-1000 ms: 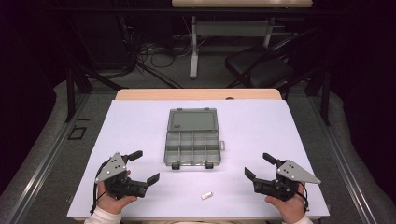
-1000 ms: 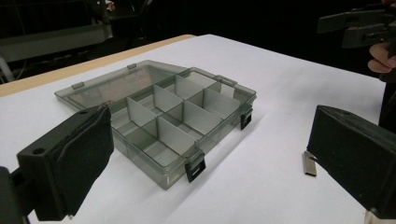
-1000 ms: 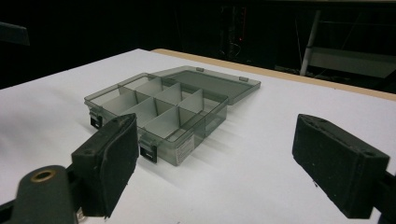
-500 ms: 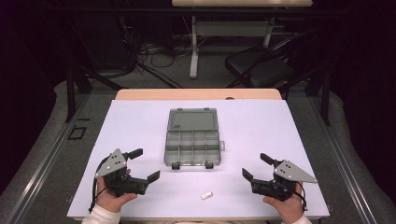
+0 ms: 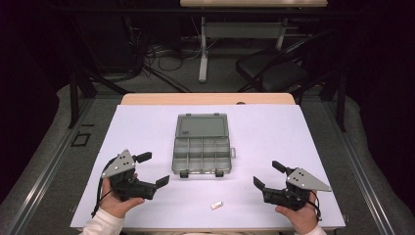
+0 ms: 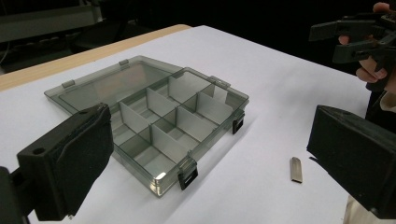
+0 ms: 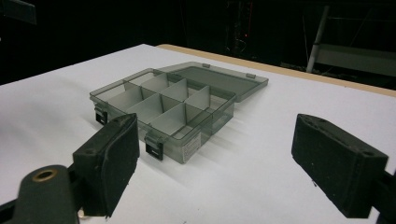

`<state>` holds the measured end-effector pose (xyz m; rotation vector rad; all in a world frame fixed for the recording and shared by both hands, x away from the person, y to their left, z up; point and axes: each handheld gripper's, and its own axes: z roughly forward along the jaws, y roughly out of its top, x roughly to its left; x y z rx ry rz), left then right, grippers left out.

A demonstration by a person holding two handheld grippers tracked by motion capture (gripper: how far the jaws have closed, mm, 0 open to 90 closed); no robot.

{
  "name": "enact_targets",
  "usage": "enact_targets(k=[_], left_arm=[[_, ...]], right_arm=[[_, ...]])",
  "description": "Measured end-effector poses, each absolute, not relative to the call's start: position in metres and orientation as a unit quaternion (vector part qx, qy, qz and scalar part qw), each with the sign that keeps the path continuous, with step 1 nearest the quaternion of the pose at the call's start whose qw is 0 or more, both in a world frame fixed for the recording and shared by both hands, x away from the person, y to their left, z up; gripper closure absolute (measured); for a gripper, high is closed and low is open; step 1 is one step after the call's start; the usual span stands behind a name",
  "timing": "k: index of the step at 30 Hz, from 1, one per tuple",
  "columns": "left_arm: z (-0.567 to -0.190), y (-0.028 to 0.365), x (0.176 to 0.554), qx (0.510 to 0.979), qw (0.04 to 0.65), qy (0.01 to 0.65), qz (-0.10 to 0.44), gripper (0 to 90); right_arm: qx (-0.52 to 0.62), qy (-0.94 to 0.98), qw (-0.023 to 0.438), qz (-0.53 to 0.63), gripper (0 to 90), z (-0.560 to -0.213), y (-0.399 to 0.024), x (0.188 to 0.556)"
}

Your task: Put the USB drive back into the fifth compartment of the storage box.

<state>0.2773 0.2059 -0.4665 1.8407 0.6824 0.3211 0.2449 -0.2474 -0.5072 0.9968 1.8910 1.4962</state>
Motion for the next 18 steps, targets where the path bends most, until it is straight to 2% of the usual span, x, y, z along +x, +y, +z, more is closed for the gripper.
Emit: enact_targets(k=[18], left_arm=[[-0.45, 0.197, 0.284, 0.805, 0.513, 0.276, 0.11, 0.6]], right_arm=[[0.365, 0.702, 0.261, 0.553, 14.9, -0.508, -0.246, 0.245]])
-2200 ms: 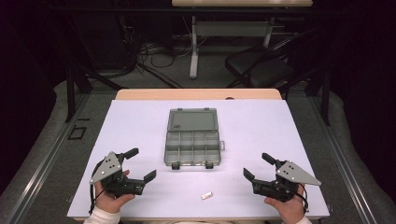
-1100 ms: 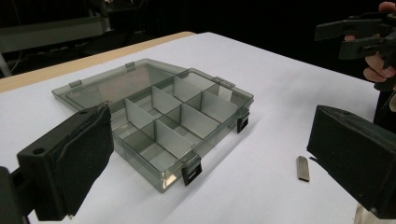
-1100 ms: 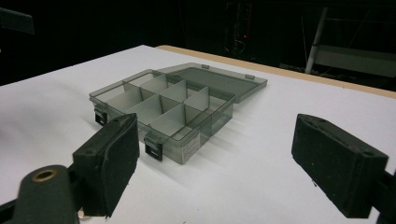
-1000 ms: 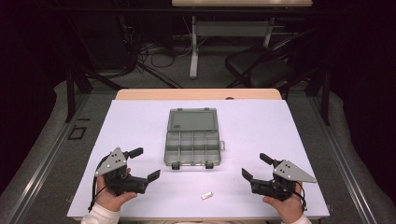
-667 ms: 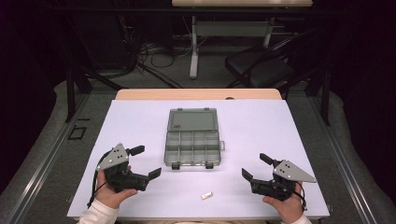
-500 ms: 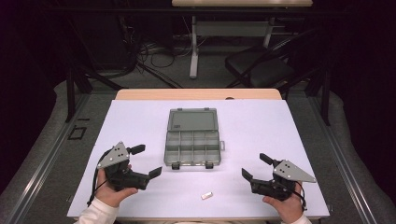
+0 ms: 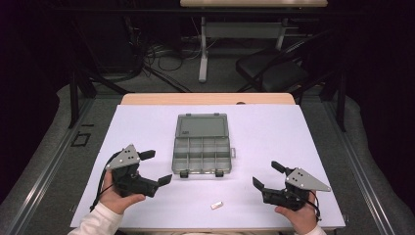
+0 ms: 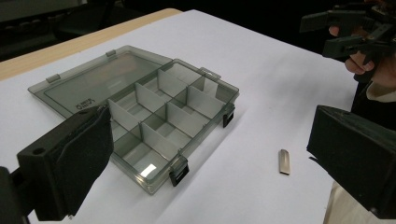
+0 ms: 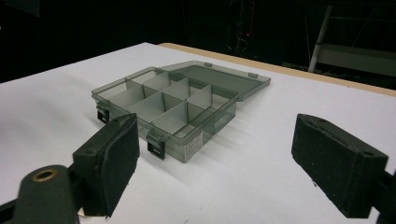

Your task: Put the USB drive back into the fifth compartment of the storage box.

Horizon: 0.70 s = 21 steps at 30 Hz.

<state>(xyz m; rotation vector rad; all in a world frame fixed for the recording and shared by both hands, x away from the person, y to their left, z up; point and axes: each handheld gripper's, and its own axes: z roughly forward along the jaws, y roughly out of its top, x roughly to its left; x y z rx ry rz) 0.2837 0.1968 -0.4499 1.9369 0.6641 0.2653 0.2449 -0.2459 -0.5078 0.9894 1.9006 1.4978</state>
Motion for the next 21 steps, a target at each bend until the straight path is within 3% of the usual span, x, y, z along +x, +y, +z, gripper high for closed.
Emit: enact_targets(k=[21], left_arm=[[-0.438, 0.168, 0.286, 0.853, 0.448, 0.251, 0.091, 0.6]], right_arm=[[0.36, 0.709, 0.26, 0.548, 15.1, -0.509, -0.245, 0.245]])
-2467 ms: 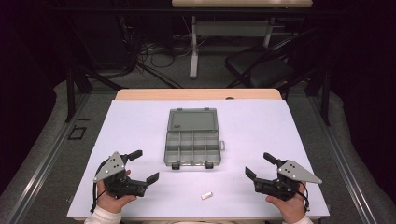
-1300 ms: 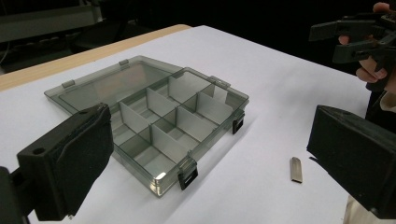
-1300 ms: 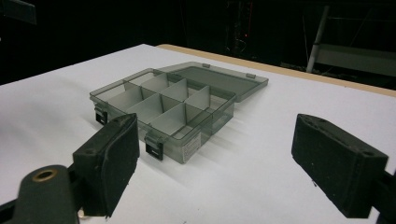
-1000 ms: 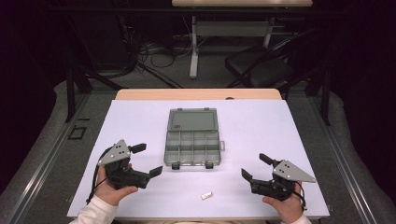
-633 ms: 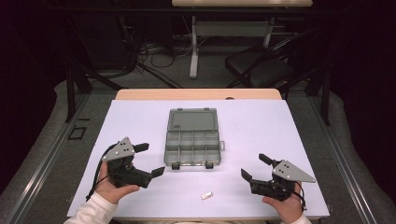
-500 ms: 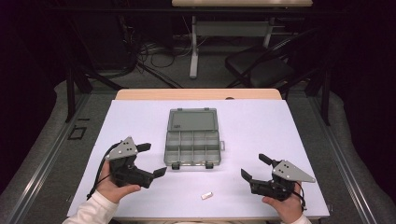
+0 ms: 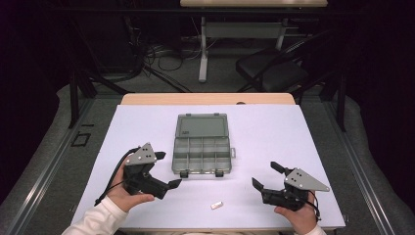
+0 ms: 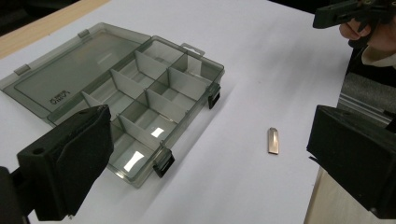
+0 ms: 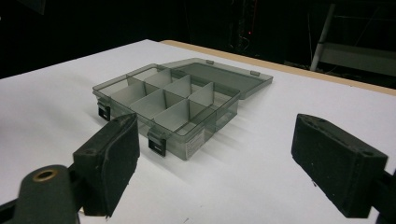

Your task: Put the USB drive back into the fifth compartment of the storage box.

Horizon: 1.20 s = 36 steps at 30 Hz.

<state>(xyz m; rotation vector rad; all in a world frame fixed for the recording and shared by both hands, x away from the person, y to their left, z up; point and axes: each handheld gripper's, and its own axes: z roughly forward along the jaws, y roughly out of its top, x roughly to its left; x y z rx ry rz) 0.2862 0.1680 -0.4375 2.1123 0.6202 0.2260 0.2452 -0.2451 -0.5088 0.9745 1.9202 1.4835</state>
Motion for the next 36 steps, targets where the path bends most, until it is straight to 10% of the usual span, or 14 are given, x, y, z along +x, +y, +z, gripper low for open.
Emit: enact_targets(k=[36], left_arm=[[-0.451, 0.121, 0.293, 0.907, 0.345, 0.237, 0.056, 0.8]], right_arm=[[0.355, 0.716, 0.26, 0.542, 15.3, -0.51, -0.243, 0.245]])
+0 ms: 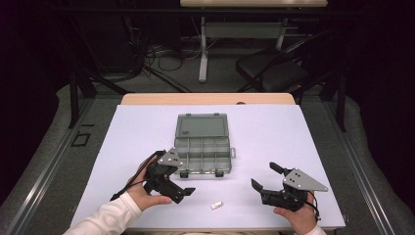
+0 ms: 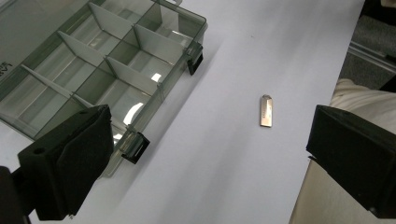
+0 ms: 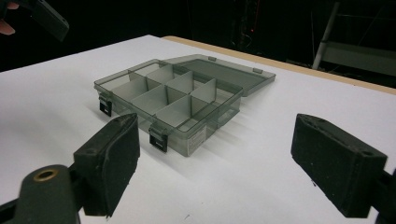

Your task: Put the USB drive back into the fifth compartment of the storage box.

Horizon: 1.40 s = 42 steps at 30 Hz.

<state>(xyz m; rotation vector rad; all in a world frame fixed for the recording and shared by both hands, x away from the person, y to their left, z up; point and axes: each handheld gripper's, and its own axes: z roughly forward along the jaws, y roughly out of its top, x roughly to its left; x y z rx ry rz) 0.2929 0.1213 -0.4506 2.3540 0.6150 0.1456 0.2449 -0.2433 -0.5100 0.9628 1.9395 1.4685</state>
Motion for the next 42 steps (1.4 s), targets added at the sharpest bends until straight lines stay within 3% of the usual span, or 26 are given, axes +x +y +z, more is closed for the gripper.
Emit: enact_targets(k=[30, 42], left_arm=[[-0.474, 0.081, 0.294, 0.935, 0.288, 0.204, 0.024, 1.7], [-0.481, 0.065, 0.293, 0.939, 0.285, 0.192, 0.01, 7.7]], right_arm=[[0.351, 0.72, 0.259, 0.54, 15.4, -0.51, -0.243, 0.245], [0.35, 0.721, 0.258, 0.539, 15.5, -0.511, -0.243, 0.245]])
